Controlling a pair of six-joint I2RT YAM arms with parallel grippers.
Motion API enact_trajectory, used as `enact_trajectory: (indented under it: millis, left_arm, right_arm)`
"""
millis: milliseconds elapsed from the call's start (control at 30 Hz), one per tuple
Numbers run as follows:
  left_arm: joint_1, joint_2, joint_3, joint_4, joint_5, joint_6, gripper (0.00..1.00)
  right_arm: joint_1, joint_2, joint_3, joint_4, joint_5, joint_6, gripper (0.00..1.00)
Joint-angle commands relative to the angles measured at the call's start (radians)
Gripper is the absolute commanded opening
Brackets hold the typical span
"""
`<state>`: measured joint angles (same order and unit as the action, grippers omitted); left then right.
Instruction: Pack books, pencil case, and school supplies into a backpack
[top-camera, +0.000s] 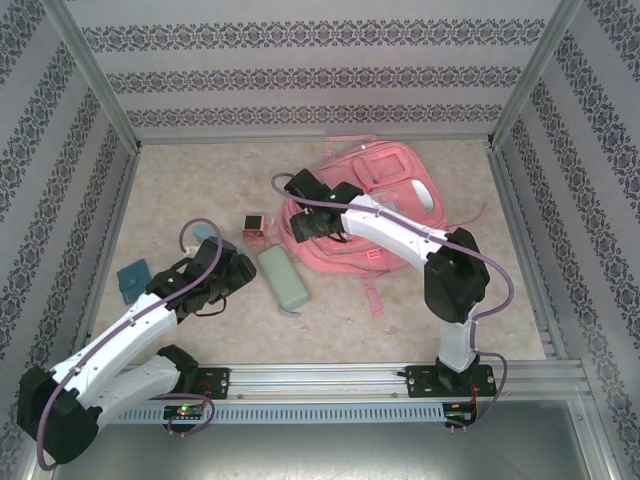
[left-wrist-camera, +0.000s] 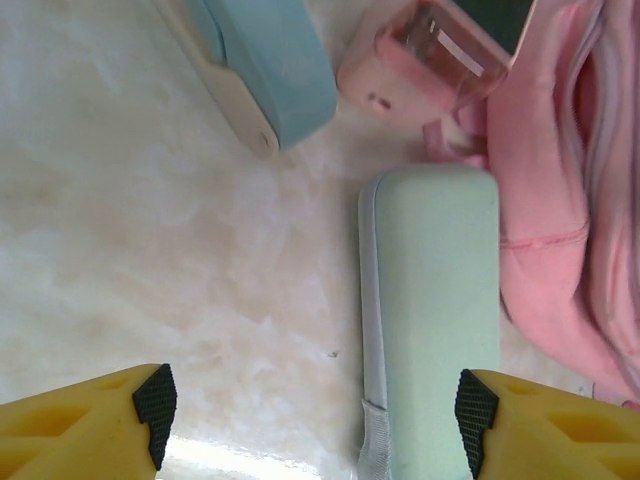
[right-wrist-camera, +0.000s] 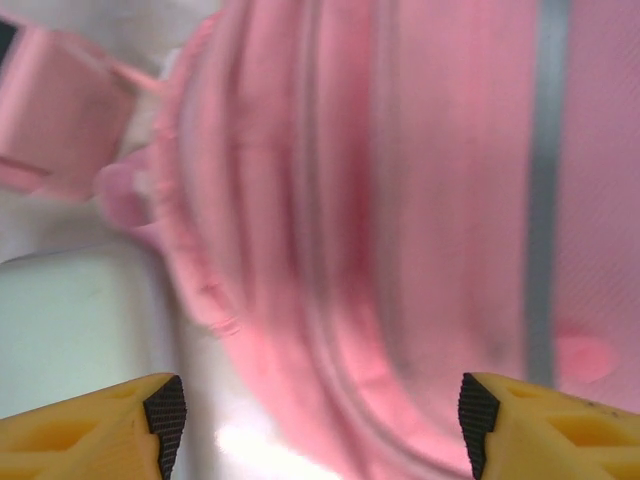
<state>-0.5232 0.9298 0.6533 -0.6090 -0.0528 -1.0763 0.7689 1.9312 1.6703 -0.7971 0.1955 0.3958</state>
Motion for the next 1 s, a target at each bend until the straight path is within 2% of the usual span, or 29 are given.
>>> enact_trajectory:
  millis: [0,233,400,500,600,733,800,967]
  left_arm:
    - [-0.032,0.031,-0.037,0.171,0.067,-0.078,0.75]
    - [-0.101,0.155,-0.054,0.279,0.07,-0.105,0.75]
    - [-0.153,0.241,0.026,0.201,0.008,-0.089,0.78]
    - [-0.194,0.302,0.107,0.105,-0.053,-0.067,0.81]
    - [-0.224,0.346,0.153,0.068,-0.083,-0.063,0.82]
    - [-0.245,0.381,0.178,0.06,-0.091,-0.07,0.83]
    - [-0.253,0.401,0.193,0.044,-0.097,-0.075,0.83]
    - [-0.268,0.48,0.263,-0.019,-0.102,-0.069,0.87]
  right_arm:
    - [-0.032,0.063,0.047,-0.055,0.012,-0.093,0.7]
    - [-0.061,0.131,0.079,-0.053,0.024,-0.177,0.63]
    - [-0.052,0.157,0.1,-0.054,0.054,-0.189,0.59]
    - [-0.044,0.176,0.104,-0.049,0.091,-0.2,0.5]
    - [-0.053,0.188,0.108,-0.05,0.087,-0.193,0.33]
    - [-0.07,0.174,0.092,-0.041,0.07,-0.191,0.14]
    - [-0.07,0.157,0.085,-0.034,0.071,-0.192,0.0]
    - [-0.081,0.078,0.065,-0.012,0.071,-0.164,0.0]
